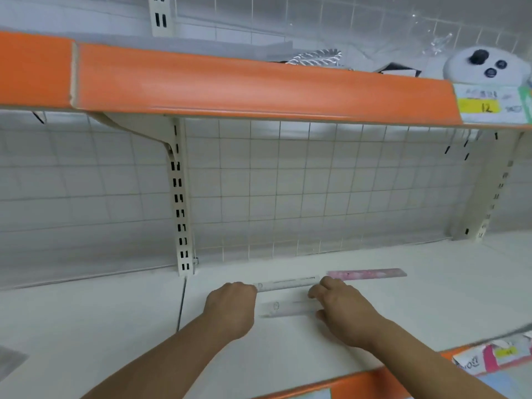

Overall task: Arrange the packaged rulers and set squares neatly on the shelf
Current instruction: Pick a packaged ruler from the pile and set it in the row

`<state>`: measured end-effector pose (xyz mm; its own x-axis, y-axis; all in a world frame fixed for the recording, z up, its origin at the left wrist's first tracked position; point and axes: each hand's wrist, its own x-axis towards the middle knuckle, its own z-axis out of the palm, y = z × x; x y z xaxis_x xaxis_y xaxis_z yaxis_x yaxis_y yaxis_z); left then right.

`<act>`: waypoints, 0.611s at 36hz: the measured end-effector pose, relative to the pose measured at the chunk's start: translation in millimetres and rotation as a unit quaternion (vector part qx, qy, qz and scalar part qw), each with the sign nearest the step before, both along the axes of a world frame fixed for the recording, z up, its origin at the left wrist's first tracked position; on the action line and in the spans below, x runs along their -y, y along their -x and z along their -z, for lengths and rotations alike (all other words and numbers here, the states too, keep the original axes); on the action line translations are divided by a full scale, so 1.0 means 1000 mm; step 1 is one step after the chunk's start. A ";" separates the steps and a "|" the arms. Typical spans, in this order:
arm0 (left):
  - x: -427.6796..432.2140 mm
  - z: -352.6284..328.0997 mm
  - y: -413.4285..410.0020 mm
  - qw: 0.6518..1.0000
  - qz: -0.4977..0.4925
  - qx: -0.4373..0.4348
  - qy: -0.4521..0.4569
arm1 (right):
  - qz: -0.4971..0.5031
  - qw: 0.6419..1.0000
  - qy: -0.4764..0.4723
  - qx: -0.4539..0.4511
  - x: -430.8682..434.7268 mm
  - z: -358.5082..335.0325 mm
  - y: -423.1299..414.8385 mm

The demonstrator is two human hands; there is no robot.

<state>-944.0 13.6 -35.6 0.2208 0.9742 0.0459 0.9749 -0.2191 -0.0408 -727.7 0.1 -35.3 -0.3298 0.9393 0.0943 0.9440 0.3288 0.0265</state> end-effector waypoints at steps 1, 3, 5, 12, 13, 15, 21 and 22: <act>-0.002 -0.001 0.001 1.000 -0.004 0.005 0.002 | -0.007 1.000 -0.002 -0.004 -0.006 -0.001 0.001; -0.008 0.000 0.004 1.000 -0.009 0.011 -0.002 | -0.020 1.000 -0.004 -0.006 -0.018 -0.002 0.002; -0.012 0.002 0.005 0.999 -0.030 0.014 -0.011 | -0.038 0.999 -0.004 0.001 -0.031 -0.002 0.004; -0.020 0.006 0.007 0.995 -0.089 0.038 -0.015 | -0.093 0.995 0.001 0.017 -0.068 0.001 0.008; -0.021 0.005 0.006 0.995 -0.096 0.039 -0.014 | -0.098 0.995 0.000 0.019 -0.073 0.001 0.007; -0.021 0.005 0.005 0.993 -0.107 0.038 -0.012 | -0.102 0.995 0.002 0.020 -0.082 0.002 0.005; -0.021 0.003 0.000 0.992 -0.121 0.042 -0.003 | -0.117 0.993 0.014 0.006 -0.104 0.009 0.003; -0.022 0.002 -0.001 0.991 -0.126 0.040 -0.002 | -0.118 0.993 0.014 0.005 -0.106 0.010 0.003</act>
<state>-942.8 35.2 -37.6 -0.0346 0.9978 0.0574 0.9987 0.0324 0.0394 -730.6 106.5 -45.2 -0.5420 0.8378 0.0658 0.8402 0.5418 0.0228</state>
